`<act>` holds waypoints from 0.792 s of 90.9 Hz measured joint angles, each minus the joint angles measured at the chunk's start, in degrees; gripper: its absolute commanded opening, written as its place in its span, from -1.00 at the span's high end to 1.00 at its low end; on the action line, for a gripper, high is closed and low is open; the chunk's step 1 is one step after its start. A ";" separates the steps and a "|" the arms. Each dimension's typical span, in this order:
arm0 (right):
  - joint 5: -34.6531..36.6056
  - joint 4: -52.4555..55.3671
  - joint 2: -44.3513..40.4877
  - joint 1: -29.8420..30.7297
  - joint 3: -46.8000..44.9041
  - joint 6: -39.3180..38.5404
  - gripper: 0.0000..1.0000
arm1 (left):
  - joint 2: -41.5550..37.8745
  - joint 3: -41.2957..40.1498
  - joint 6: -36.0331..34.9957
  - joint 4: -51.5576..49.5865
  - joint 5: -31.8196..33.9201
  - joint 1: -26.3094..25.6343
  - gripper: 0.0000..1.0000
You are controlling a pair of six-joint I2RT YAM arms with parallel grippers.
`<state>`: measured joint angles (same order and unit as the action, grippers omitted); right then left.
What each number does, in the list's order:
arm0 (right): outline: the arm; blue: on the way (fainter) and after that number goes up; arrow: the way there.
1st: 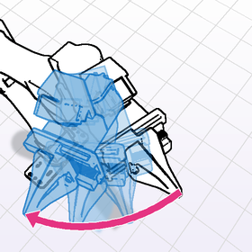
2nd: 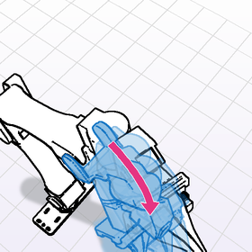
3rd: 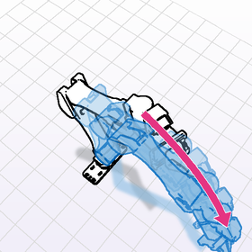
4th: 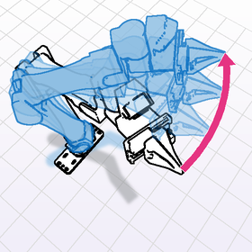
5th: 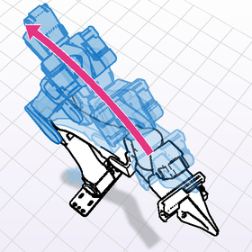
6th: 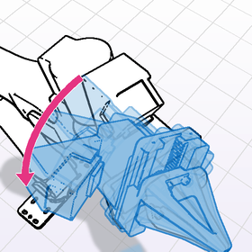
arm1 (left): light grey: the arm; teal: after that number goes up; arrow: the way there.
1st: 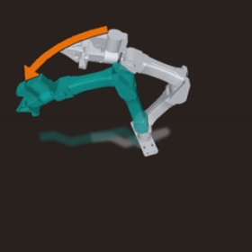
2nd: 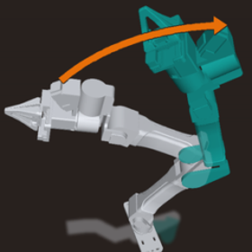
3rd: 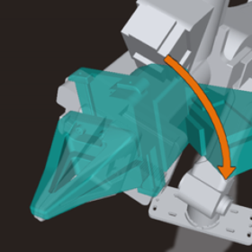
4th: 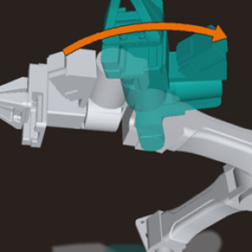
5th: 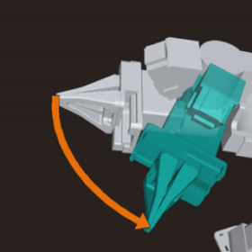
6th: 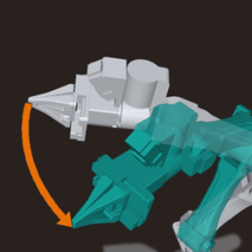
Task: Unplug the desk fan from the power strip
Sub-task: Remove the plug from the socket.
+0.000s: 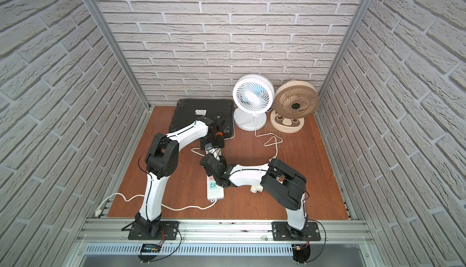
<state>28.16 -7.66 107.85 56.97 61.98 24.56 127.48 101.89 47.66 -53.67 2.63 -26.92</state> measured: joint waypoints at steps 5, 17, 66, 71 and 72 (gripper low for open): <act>-0.96 -0.96 -0.46 -0.42 -0.83 0.76 0.95 | 0.00 0.00 0.00 0.00 0.00 0.00 1.00; -3.87 -2.97 -1.70 -1.75 -2.86 3.10 0.95 | 0.00 0.00 0.13 0.02 0.00 -0.02 1.00; -7.21 -0.70 -2.47 -2.91 -2.21 4.48 0.95 | 0.09 0.37 0.20 -0.35 -0.02 -0.04 1.00; -6.84 0.83 -2.23 -2.69 -1.20 4.15 0.95 | 0.11 0.39 0.17 -0.42 -0.02 -0.04 1.00; -6.75 1.16 -2.19 -2.67 -0.98 4.13 0.95 | 0.11 0.39 0.17 -0.44 -0.02 -0.04 1.00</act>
<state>21.41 -6.50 105.67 54.30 60.99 28.69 127.59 102.28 47.83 -54.11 2.61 -26.96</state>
